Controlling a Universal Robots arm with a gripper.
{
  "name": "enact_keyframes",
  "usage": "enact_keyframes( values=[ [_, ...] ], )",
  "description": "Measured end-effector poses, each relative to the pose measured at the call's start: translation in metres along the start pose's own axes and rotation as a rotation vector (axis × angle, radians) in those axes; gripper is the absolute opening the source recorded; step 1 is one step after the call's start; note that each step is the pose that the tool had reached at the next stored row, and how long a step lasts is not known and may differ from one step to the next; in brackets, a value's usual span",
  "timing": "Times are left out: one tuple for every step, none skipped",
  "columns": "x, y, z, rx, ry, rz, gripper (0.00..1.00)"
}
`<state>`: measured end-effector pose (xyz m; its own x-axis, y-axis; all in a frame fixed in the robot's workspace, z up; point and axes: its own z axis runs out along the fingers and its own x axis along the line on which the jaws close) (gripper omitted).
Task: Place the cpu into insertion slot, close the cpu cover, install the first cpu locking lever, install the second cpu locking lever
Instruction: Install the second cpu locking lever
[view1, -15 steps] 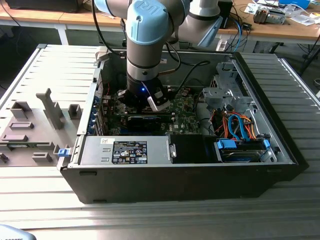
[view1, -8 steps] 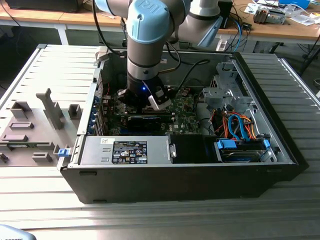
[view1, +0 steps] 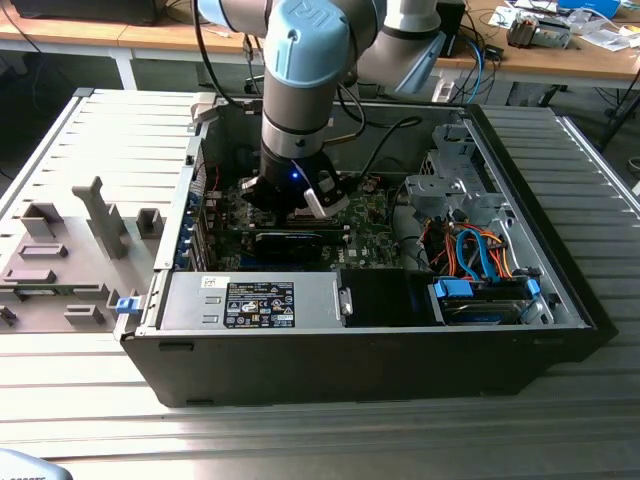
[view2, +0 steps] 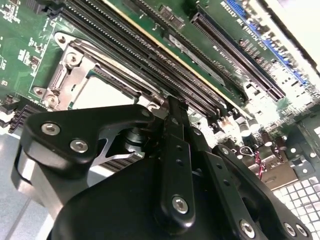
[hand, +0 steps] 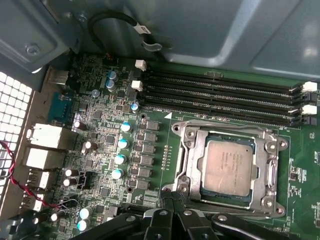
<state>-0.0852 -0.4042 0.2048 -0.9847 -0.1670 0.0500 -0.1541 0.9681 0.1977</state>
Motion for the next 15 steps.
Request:
enact_keyframes(
  values=[
    [-0.0005, 0.0001, 0.0001, -0.0029, 0.0009, -0.002, 0.11],
    [-0.0011, 0.0001, 0.0003, -0.0068, 0.0018, -0.005, 0.11],
    [-0.0022, 0.0001, 0.0007, -0.013, 0.0037, -0.009, 0.11],
    [-0.004, -0.0001, 0.0013, -0.0216, 0.0072, -0.015, 0.11],
    [-0.0047, -0.0001, 0.0016, -0.0253, 0.0085, -0.017, 0.11],
    [-0.0052, -0.0001, 0.0019, -0.0289, 0.0092, -0.019, 0.11],
    [-0.0063, -0.0004, 0.0026, -0.038, 0.0108, -0.022, 0.11],
    [-0.007, -0.0006, 0.003, -0.0447, 0.0116, -0.024, 0.11],
    [-0.0074, -0.0008, 0.0034, -0.0493, 0.0122, -0.025, 0.11],
    [-0.0078, -0.0012, 0.0038, -0.0554, 0.0131, -0.025, 0.11],
    [-0.008, -0.0017, 0.0042, -0.0605, 0.0134, -0.025, 0.11],
    [-0.0081, -0.0026, 0.0047, -0.0677, 0.0133, -0.026, 0.11],
    [-0.0081, -0.0039, 0.0052, -0.0773, 0.0126, -0.026, 0.11],
    [-0.0081, -0.0046, 0.0055, -0.0824, 0.0121, -0.027, 0.11],
    [-0.008, -0.0053, 0.0055, -0.0882, 0.0115, -0.027, 0.11]
  ],
)
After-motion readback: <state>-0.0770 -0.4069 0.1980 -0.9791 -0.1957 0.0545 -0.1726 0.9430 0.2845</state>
